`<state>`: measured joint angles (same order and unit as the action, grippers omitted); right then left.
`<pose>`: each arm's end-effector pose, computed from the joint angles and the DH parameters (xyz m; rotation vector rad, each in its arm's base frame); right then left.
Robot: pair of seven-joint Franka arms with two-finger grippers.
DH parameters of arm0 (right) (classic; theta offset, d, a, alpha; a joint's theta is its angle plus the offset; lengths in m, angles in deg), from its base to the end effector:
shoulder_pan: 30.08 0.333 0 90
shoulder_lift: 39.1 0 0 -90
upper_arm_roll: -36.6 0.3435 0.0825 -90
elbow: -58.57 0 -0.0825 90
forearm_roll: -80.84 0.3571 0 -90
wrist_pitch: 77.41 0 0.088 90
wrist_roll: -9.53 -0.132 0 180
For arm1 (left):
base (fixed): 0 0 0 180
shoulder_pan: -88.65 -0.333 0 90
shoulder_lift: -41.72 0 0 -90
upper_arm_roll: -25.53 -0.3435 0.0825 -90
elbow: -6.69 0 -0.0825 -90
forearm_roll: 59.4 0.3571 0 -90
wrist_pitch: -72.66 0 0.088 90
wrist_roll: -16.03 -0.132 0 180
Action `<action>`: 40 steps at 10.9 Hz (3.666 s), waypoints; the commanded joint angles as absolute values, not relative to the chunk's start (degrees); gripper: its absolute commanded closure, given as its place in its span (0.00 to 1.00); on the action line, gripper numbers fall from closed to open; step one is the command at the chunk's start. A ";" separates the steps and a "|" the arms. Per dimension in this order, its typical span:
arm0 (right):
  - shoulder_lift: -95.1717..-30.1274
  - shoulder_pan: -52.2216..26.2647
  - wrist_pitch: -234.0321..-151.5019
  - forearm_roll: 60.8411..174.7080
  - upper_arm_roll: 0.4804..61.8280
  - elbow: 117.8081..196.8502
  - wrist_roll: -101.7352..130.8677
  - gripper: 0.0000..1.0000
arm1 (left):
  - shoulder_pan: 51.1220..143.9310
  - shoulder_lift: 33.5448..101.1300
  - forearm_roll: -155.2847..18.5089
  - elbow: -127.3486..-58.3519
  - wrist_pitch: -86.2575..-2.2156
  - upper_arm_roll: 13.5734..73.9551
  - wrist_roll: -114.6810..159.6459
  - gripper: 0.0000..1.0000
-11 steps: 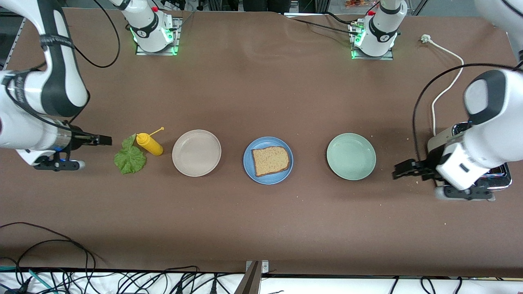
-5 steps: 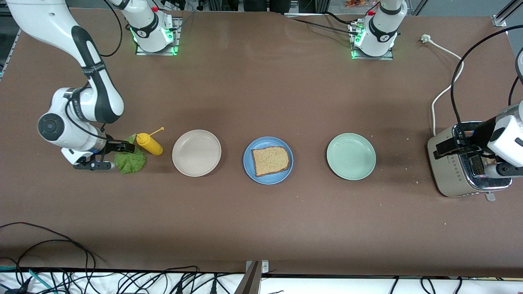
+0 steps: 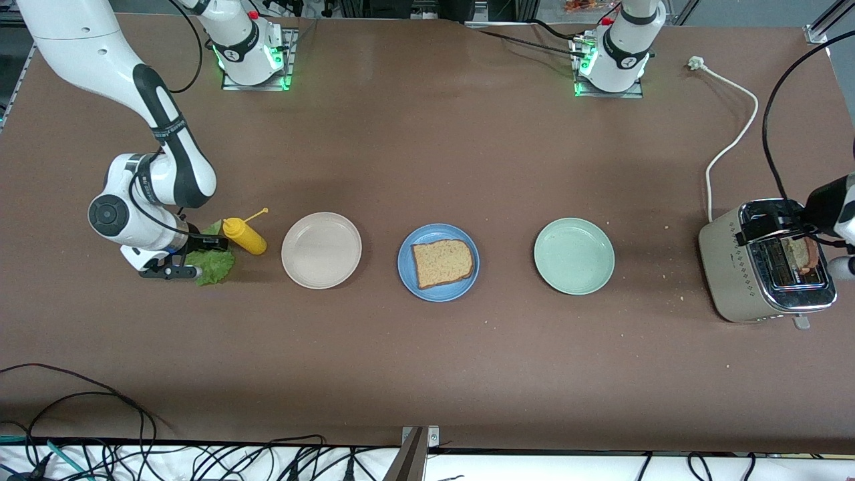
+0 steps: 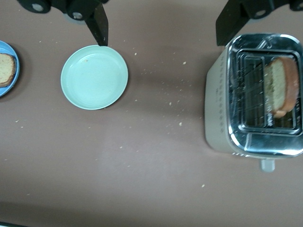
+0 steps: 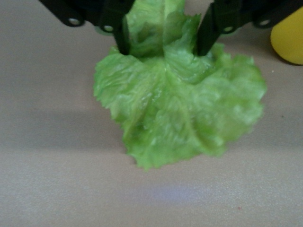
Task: Make sandwich in blue plate with both arms
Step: 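Grasp the green lettuce leaf with the right gripper and lift it, then carry the lettuce with the right gripper onto the bread on the blue plate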
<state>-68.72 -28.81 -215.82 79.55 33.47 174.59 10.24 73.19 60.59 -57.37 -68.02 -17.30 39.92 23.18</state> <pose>0.5816 -0.0188 0.2010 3.0970 0.0049 -0.1962 0.6270 0.0428 0.5591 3.0888 0.2373 -0.0860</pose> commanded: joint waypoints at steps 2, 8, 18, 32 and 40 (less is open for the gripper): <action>-68.98 -29.37 -216.10 78.64 33.70 173.19 11.29 0.88 | 71.60 57.98 -55.96 -68.81 -14.53 40.73 22.45 0.00; -63.54 -29.02 -183.73 78.82 34.14 155.11 11.56 0.88 | 74.06 59.21 -55.53 -69.60 -13.82 41.08 22.27 0.00; -64.57 -11.20 -162.12 86.71 35.02 136.71 -15.64 0.88 | 74.06 59.21 -55.53 -69.60 -13.56 41.08 22.27 0.00; -89.45 4.55 -213.72 111.33 38.79 130.74 -52.06 0.90 | 73.71 59.21 -55.62 -69.60 -13.12 41.00 22.27 0.00; -86.84 5.43 -209.29 104.34 39.07 130.91 -54.54 0.00 | 73.71 59.21 -55.62 -69.51 -13.12 41.00 22.27 0.00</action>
